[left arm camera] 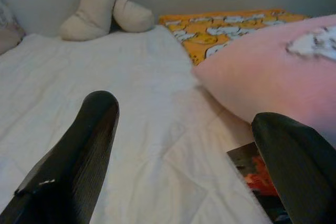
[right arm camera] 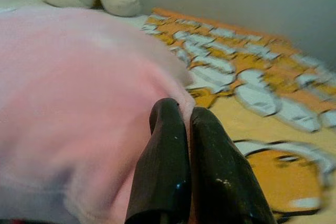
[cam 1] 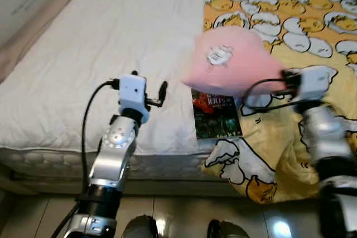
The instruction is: Clean up the room
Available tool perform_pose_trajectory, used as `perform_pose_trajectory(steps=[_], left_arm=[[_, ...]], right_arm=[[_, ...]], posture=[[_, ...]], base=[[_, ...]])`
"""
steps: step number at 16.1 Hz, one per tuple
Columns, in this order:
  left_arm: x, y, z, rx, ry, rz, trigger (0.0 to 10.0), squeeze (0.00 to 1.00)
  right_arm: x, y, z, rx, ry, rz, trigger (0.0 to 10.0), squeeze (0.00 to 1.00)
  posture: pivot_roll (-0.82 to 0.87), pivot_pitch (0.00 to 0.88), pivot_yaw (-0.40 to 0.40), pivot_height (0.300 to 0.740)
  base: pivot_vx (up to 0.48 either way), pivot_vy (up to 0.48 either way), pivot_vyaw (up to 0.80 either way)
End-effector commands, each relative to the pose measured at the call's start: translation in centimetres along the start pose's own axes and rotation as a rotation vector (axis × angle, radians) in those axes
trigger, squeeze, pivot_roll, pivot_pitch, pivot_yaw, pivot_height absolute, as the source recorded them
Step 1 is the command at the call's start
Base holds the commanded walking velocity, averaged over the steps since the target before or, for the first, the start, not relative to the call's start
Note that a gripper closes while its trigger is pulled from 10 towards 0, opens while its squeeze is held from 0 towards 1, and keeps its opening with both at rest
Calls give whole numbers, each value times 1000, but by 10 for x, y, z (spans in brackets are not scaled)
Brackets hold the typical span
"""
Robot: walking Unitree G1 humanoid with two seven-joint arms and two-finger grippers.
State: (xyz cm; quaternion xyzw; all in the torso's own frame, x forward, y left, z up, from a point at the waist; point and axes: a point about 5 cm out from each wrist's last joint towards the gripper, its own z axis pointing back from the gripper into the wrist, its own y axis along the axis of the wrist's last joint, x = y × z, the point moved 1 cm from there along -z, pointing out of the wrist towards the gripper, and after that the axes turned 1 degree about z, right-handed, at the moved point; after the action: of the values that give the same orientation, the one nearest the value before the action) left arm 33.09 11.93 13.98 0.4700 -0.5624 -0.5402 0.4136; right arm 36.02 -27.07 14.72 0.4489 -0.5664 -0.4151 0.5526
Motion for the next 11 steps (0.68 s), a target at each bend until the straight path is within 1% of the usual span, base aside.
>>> perform_pose_trajectory(steps=[1, 3, 4, 5, 6, 7, 8, 9, 11], left_arm=[[2, 0, -4, 8, -3, 0, 10000, 0], [0, 0, -6, 13, 2, 5, 10000, 0], [-1, 0, -6, 13, 5, 6, 10000, 0], [-2, 0, -6, 15, 10, 7, 10000, 0], [-2, 0, -6, 13, 15, 7, 10000, 0], [-3, -1, -6, 17, 21, 3, 10000, 0], [-5, -1, -6, 21, 29, 0, 10000, 0], [-7, -1, -6, 22, 38, -4, 10000, 0], [-10, 0, -6, 25, 47, -8, 10000, 0]], right_arm=[[8, 1, -1, -32, 21, 61, 0, 0], [17, -9, 2, -107, 24, 135, 0, 0], [18, -10, 2, -117, 25, 149, 0, 0], [19, -14, 3, -149, 36, 181, 0, 0], [20, -17, 4, -181, 35, 214, 8392, 0], [20, -21, 4, -207, 17, 218, 10000, 0], [17, -25, 4, -216, 4, 184, 10000, 1000], [12, -29, 5, -223, -4, 124, 10000, 1000], [6, -36, 5, -237, -26, 45, 10000, 1000]], posture=[[-148, 0, 42, 740], [-138, 0, 39, 740], [-137, 0, 38, 740], [-132, 0, 37, 740], [-125, 0, 34, 740], [-115, 0, 29, 740], [-111, 0, 26, 740], [-105, 0, 23, 740], [-98, 0, 20, 740]], base=[[0, 0, 0], [0, 0, 0], [0, 0, 0], [0, 0, 0], [0, 0, 0], [0, 0, 0], [0, 0, 0], [0, 0, 0], [0, 0, 0]])
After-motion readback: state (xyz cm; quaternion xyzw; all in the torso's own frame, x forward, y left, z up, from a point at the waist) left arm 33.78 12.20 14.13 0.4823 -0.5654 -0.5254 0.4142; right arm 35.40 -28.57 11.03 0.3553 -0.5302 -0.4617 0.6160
